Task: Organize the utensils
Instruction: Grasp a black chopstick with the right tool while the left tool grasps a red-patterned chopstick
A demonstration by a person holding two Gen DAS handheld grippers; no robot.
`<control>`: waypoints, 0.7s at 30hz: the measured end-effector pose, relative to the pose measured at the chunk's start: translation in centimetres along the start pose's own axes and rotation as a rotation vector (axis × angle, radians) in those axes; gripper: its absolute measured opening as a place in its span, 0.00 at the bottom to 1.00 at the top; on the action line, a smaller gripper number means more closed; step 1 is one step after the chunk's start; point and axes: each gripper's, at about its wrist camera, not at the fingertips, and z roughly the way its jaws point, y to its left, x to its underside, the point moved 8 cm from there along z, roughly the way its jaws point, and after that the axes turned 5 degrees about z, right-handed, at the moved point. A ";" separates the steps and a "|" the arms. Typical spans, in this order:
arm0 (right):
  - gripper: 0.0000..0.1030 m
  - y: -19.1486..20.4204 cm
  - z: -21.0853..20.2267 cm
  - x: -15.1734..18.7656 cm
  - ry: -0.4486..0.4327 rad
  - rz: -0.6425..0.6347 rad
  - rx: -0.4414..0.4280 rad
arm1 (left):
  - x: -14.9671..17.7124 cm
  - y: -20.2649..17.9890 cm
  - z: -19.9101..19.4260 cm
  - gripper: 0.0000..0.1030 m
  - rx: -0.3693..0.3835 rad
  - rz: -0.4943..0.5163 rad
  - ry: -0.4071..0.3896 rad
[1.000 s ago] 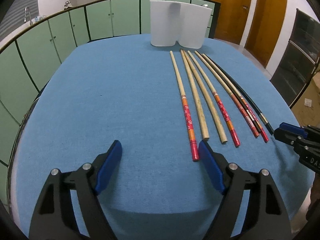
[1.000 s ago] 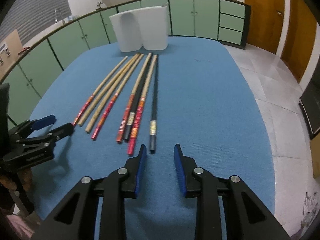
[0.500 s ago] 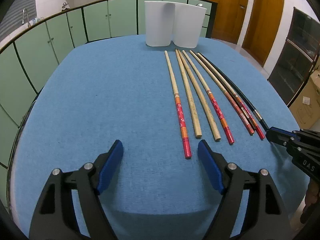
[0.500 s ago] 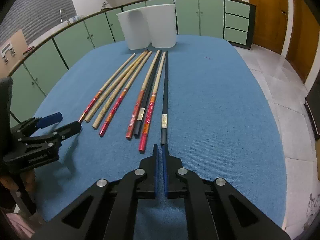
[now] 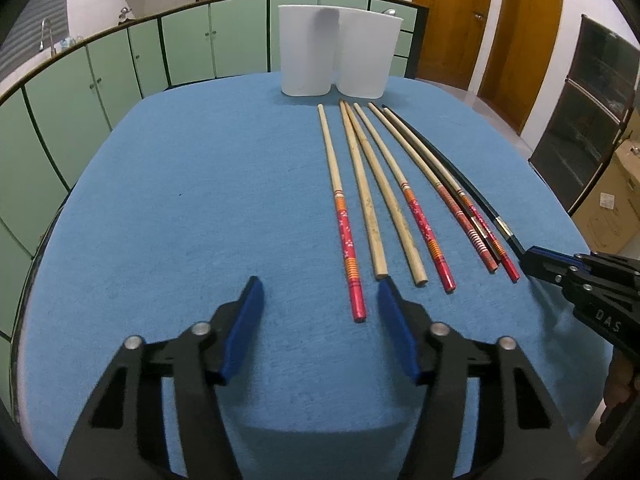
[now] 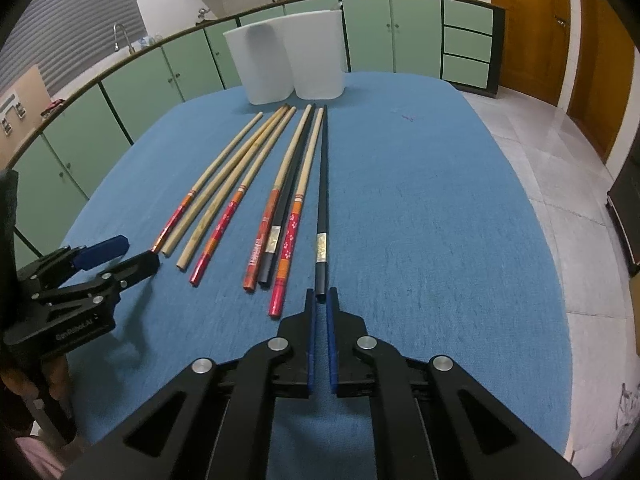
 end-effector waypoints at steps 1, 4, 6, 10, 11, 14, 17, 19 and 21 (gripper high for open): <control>0.05 0.1 0.0 0.0 -0.002 -0.001 0.001 | 0.0 -0.1 0.0 0.48 0.002 0.000 -0.002; 0.05 0.1 0.1 0.0 -0.010 -0.001 0.002 | -0.1 -0.5 -0.1 0.42 0.016 0.007 -0.004; 0.05 0.0 0.1 0.0 -0.011 0.007 -0.001 | -0.1 -0.7 -0.1 0.42 0.016 0.018 -0.003; 0.05 -0.1 0.1 -0.2 -0.009 0.016 -0.006 | -0.1 -0.9 -0.1 0.28 0.027 0.021 0.000; 0.05 -0.1 0.1 -0.2 -0.009 0.017 -0.004 | -0.1 -1.0 -0.1 0.24 0.029 0.023 0.001; 0.06 -0.1 0.2 -0.3 -0.008 0.024 -0.004 | -0.1 -1.3 -0.1 0.11 0.039 0.024 0.007; 0.19 -0.3 0.0 -0.3 -0.011 0.029 -0.005 | -0.1 -1.3 0.0 0.06 0.045 0.021 0.009; 0.26 -0.3 -0.3 -0.2 -0.012 0.023 -0.009 | -0.1 -1.2 -0.1 0.06 0.049 0.013 0.009; 0.27 -0.4 -0.5 -0.2 -0.017 0.014 -0.002 | -0.1 -1.0 -0.1 0.06 0.042 0.006 0.007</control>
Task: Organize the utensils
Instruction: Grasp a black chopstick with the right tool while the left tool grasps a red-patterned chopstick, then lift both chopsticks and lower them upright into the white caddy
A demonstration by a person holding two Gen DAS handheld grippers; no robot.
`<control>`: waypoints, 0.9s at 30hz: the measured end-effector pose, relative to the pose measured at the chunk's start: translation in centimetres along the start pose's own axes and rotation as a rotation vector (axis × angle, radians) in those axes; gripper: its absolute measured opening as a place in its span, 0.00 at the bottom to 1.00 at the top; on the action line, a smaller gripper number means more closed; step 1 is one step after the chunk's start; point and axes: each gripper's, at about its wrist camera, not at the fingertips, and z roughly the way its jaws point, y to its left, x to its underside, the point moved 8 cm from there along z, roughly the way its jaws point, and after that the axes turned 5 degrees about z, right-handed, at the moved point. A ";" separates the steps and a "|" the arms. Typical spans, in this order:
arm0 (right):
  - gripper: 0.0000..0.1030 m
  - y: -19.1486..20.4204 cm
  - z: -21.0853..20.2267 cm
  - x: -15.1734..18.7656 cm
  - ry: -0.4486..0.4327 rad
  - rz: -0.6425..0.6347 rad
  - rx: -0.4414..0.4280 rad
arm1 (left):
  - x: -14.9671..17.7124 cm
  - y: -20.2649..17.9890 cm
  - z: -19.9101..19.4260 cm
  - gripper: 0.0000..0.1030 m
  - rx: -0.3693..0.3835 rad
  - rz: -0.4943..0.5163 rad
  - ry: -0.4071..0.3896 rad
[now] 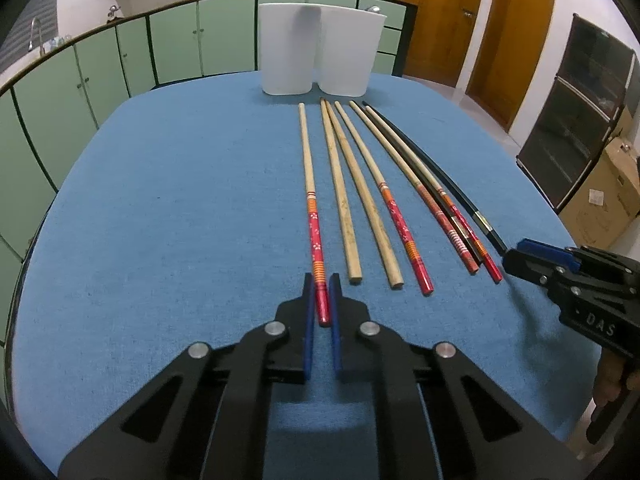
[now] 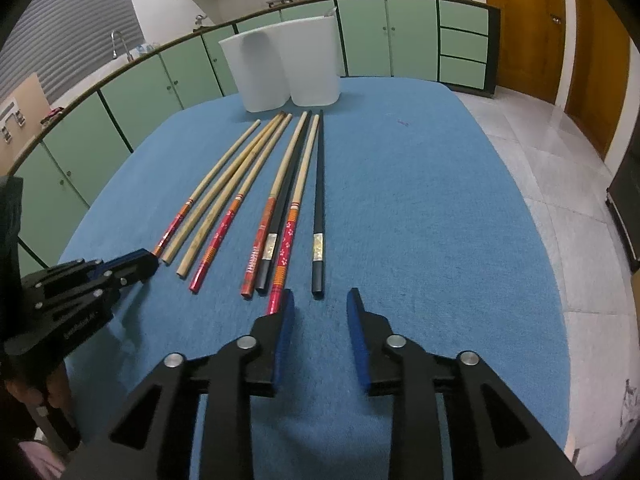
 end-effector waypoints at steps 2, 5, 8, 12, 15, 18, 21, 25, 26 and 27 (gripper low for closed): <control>0.27 -0.2 0.0 0.2 0.000 0.001 0.000 | 0.0 0.3 0.0 0.05 -0.014 -0.005 -0.003; 0.27 -0.1 0.1 0.1 -0.006 -0.001 -0.006 | 0.0 0.9 -0.1 0.05 -0.036 -0.016 -0.008; 0.27 0.2 0.3 0.0 -0.010 -0.012 -0.006 | -0.1 1.3 0.0 0.05 -0.044 -0.024 -0.008; 0.26 0.5 0.6 -0.2 -0.018 -0.014 -0.003 | -0.2 1.3 0.0 0.05 -0.044 -0.017 -0.010; 0.19 0.5 0.9 -0.5 -0.025 -0.022 0.017 | -0.2 1.3 0.2 0.05 -0.042 -0.020 -0.008; 0.11 0.4 1.0 -0.6 -0.033 -0.025 0.030 | -0.2 1.3 0.2 0.05 -0.042 -0.021 -0.007; 0.06 0.4 0.9 -0.5 -0.028 -0.024 0.028 | -0.3 1.3 0.1 0.05 -0.042 -0.025 -0.006; 0.06 0.1 -0.1 -1.0 -0.026 -0.023 0.023 | -0.7 1.2 -0.6 0.05 -0.032 -0.019 -0.015; 0.06 0.1 -0.4 -1.2 -0.030 -0.024 0.022 | -1.0 1.1 -1.1 0.05 -0.037 -0.010 -0.025; 0.06 0.1 -0.9 -1.5 -0.036 -0.026 0.020 | -1.3 1.1 -1.5 0.05 -0.042 -0.003 -0.032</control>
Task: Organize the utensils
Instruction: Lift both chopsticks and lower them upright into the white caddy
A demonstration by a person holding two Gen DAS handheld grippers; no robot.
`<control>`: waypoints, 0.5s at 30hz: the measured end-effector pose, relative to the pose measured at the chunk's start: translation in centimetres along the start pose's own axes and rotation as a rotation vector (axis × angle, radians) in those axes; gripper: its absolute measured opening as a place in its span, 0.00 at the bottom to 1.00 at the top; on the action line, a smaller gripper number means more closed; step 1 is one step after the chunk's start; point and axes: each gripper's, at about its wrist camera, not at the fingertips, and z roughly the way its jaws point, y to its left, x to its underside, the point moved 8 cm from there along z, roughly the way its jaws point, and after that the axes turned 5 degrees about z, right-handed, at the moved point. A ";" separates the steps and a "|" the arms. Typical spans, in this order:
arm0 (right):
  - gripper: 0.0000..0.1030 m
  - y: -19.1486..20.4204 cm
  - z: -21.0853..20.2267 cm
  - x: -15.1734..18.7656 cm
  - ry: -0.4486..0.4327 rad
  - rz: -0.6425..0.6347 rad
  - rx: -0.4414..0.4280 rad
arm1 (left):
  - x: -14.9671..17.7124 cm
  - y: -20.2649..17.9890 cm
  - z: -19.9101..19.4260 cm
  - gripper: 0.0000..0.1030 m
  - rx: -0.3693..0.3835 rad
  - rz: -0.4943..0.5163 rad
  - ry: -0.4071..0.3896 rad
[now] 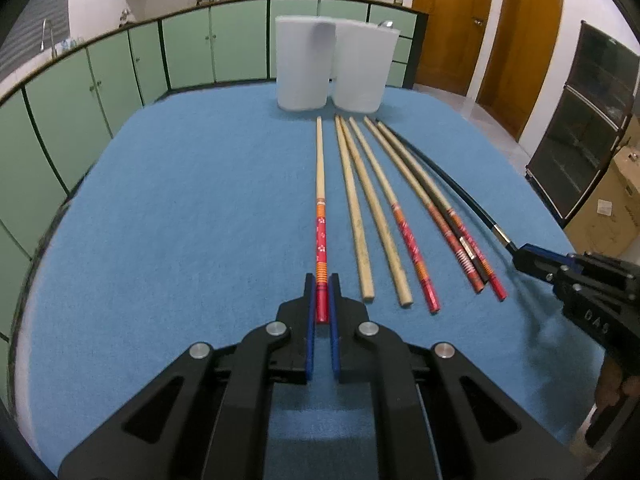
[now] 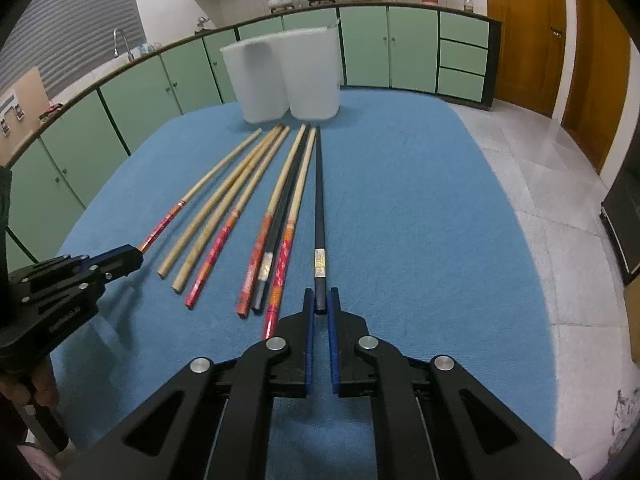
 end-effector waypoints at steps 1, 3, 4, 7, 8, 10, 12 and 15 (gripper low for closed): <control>0.06 0.0 -0.6 -0.4 -0.010 -0.003 -0.002 | -0.3 0.0 -0.4 0.05 -0.002 0.005 -0.010; 0.06 0.0 -1.7 -1.3 -0.032 -0.008 -0.005 | -1.2 0.0 -1.6 0.05 -0.007 0.014 -0.043; 0.06 -0.1 -2.2 -1.6 -0.040 -0.009 -0.007 | -1.8 0.1 -2.4 0.05 -0.009 0.017 -0.062; 0.06 -0.2 -4.3 -3.3 -0.081 -0.017 -0.012 | -3.6 0.2 -4.7 0.05 -0.017 0.030 -0.126; 0.06 -0.2 -4.7 -3.7 -0.089 -0.018 -0.013 | -4.4 0.2 -5.6 0.05 -0.021 0.036 -0.154; 0.06 -0.3 -5.9 -4.9 -0.117 -0.019 -0.017 | -5.7 0.2 -7.0 0.05 -0.023 0.040 -0.193; 0.06 -0.4 -7.2 -6.4 -0.149 -0.022 -0.017 | -7.3 0.1 -8.4 0.05 -0.022 0.045 -0.234; 0.06 -0.5 -8.9 -8.8 -0.192 -0.039 -0.018 | -9.5 0.3 -10.0 0.05 -0.019 0.047 -0.282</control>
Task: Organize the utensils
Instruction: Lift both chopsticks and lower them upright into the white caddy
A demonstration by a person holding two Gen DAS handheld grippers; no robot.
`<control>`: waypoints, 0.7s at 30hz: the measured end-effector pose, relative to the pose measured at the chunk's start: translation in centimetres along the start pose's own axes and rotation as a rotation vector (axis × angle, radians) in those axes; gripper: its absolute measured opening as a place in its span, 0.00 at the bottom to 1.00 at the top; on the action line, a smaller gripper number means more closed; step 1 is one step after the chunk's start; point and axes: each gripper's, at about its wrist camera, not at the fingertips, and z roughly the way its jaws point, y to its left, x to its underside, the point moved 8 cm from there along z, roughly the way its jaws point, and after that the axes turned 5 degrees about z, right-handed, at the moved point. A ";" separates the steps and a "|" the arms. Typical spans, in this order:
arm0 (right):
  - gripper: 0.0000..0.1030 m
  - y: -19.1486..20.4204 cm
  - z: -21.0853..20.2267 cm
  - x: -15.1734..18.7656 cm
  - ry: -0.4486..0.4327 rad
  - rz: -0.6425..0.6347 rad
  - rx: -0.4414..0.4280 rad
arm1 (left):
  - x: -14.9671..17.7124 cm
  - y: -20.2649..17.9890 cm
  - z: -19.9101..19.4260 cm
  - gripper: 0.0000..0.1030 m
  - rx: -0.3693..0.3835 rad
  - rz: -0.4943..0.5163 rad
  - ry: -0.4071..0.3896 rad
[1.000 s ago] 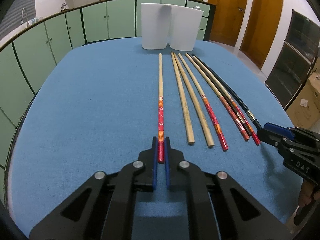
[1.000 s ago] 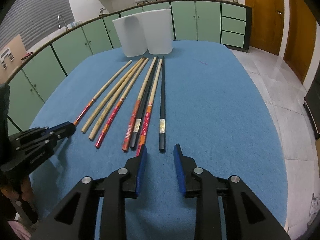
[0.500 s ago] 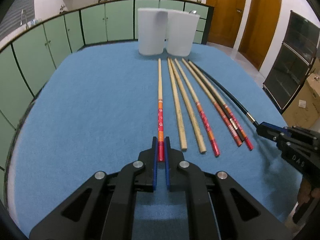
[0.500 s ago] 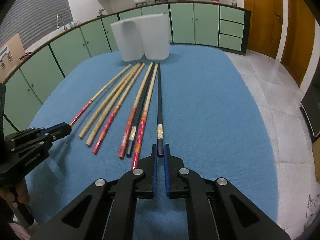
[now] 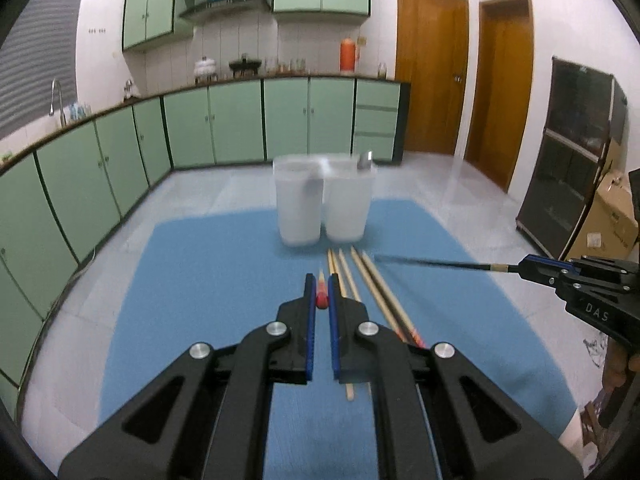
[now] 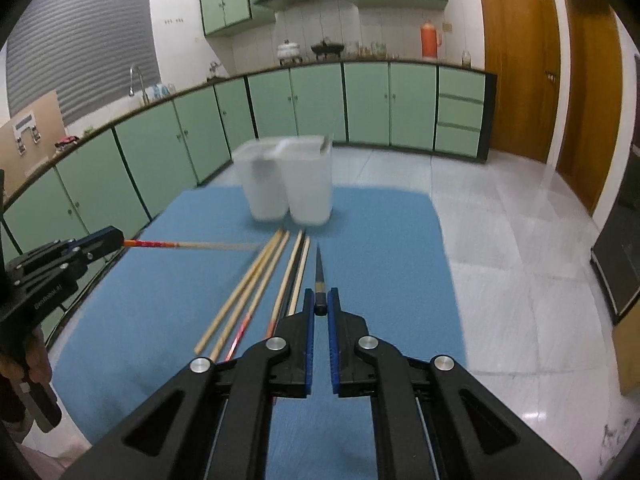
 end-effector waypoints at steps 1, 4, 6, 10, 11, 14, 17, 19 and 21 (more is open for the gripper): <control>0.06 0.0 -0.3 -0.6 -0.011 -0.001 -0.003 | -0.7 0.1 -0.2 0.05 0.004 -0.003 -0.013; 0.06 0.0 -1.2 -3.4 -0.055 0.000 -0.026 | -3.0 0.5 -0.6 0.05 0.010 -0.004 -0.055; 0.06 0.2 -1.5 -4.9 -0.076 -0.005 -0.038 | -4.3 0.5 -0.6 0.05 0.012 0.001 -0.073; 0.06 0.6 -1.7 -7.8 -0.106 -0.012 -0.069 | -6.0 0.5 0.3 0.05 0.031 -0.003 -0.079; 0.06 0.7 -1.7 -8.1 -0.111 -0.013 -0.076 | -6.5 0.6 0.4 0.05 0.036 -0.008 -0.080; 0.06 1.1 -1.4 -9.4 -0.116 -0.021 -0.097 | -7.5 0.7 0.7 0.05 0.044 -0.013 -0.092; 0.06 1.4 -1.0 -10.4 -0.117 -0.033 -0.110 | -8.4 0.8 0.7 0.05 0.049 -0.016 -0.099; 0.06 1.7 -0.8 -11.0 -0.118 -0.035 -0.121 | -8.8 1.0 0.5 0.05 0.053 -0.020 -0.107; 0.06 1.9 -0.6 -11.3 -0.121 -0.034 -0.129 | -9.2 1.2 0.4 0.05 0.055 -0.025 -0.116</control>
